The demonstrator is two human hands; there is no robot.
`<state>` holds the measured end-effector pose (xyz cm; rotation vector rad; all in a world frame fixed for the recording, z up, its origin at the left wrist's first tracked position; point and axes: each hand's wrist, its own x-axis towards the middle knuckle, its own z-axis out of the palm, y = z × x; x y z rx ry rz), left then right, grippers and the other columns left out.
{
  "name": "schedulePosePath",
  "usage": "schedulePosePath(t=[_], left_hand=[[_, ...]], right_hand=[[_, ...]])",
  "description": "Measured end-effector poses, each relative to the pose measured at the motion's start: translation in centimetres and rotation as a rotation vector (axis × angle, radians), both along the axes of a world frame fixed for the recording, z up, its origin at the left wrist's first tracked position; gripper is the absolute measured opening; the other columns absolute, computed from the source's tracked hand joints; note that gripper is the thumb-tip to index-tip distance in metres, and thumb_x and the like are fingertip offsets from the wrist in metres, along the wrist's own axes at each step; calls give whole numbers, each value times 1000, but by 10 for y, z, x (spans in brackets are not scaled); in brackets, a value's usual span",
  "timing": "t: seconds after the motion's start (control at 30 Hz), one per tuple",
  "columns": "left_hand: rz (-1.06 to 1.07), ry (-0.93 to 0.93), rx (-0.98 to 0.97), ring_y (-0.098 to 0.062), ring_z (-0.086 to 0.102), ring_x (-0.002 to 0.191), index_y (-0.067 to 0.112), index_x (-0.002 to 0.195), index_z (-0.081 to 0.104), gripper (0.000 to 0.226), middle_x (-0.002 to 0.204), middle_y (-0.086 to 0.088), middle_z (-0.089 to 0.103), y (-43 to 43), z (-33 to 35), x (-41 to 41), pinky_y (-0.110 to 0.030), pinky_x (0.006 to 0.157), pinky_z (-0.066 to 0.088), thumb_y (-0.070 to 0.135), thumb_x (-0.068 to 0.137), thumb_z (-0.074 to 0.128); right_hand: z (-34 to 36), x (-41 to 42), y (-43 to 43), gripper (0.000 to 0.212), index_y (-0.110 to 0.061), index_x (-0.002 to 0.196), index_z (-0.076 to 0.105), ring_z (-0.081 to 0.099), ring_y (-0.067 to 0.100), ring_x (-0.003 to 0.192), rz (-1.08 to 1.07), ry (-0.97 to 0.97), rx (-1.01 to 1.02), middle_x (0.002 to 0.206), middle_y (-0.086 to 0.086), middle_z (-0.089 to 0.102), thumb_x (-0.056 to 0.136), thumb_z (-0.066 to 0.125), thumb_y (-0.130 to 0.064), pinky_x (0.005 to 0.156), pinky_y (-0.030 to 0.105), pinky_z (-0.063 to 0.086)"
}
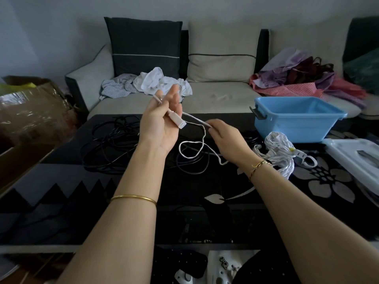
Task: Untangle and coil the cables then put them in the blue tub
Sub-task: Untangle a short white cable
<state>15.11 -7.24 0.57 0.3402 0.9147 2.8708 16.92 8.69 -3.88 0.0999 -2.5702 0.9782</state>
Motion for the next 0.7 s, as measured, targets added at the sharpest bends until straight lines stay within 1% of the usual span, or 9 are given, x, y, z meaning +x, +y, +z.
schedulePosePath(t=[0.03, 0.1, 0.13, 0.2, 0.33, 0.43, 0.53, 0.63, 0.7], left_hand=[[38, 12, -11, -9, 66, 88, 13, 129, 43, 33, 114, -8, 67, 2, -2, -1, -21, 81, 52, -1, 99, 39], [111, 31, -55, -11, 65, 97, 12, 145, 28, 49, 119, -8, 64, 4, -4, -4, -27, 96, 48, -2, 100, 38], [134, 40, -83, -10, 65, 99, 12, 147, 24, 51, 120, -7, 63, 5, -5, -6, -29, 98, 46, -3, 100, 38], [153, 54, -153, -8, 65, 101, 13, 150, 21, 54, 117, -3, 65, 7, -9, -11, -31, 97, 45, -3, 101, 36], [174, 62, -278, -9, 64, 106, 15, 149, 23, 54, 110, 2, 69, 7, -19, -16, -32, 91, 48, -3, 100, 38], [165, 53, -310, -12, 66, 104, 14, 149, 26, 54, 108, -1, 70, 7, -22, -15, -35, 97, 48, -2, 99, 41], [161, 109, -446, -13, 66, 102, 15, 150, 24, 56, 111, -4, 68, 6, -24, -12, -36, 101, 45, -1, 99, 41], [136, 215, -689, -12, 69, 88, 14, 150, 24, 57, 104, -4, 70, 6, -31, -8, -34, 95, 49, 0, 99, 44], [69, 272, -865, -11, 68, 72, 16, 147, 32, 53, 92, 0, 72, 9, -33, -3, -29, 82, 55, 4, 98, 48]], right_hand=[[5, 1, 0, 24, -15, 116, 60, 55, 14, 78, 31, -3, 9, 87, -4, 60, 99, 43, -20, 75, 32, 45], [15, 8, -2, 21, -16, 110, 65, 48, 1, 62, 137, -99, 87, 73, -13, 52, 98, 48, -21, 61, 15, 38], [20, 11, -3, 20, -17, 107, 67, 47, -1, 56, 194, -180, 137, 68, -13, 51, 96, 51, -22, 54, 9, 35], [25, 18, -7, 19, -18, 104, 70, 48, -4, 48, 298, -312, 169, 61, -11, 53, 94, 56, -26, 49, 5, 35], [34, 23, -12, 14, -14, 91, 73, 48, -4, 44, 332, -331, 151, 54, -9, 54, 89, 63, -24, 47, 6, 34], [40, 25, -10, 10, -18, 73, 72, 47, -4, 45, 264, -232, 122, 53, -9, 55, 83, 69, -22, 46, 8, 34], [45, 27, -6, 9, -13, 70, 70, 47, -2, 48, 219, -136, 12, 55, -11, 56, 78, 71, -18, 50, 12, 38], [48, 28, -4, 13, -5, 76, 69, 45, 0, 50, 204, -58, -157, 57, -7, 54, 79, 72, -17, 52, 16, 38], [48, 27, -1, 14, -7, 77, 71, 43, 3, 51, 169, 2, -196, 56, -4, 53, 79, 73, -21, 52, 19, 36]])
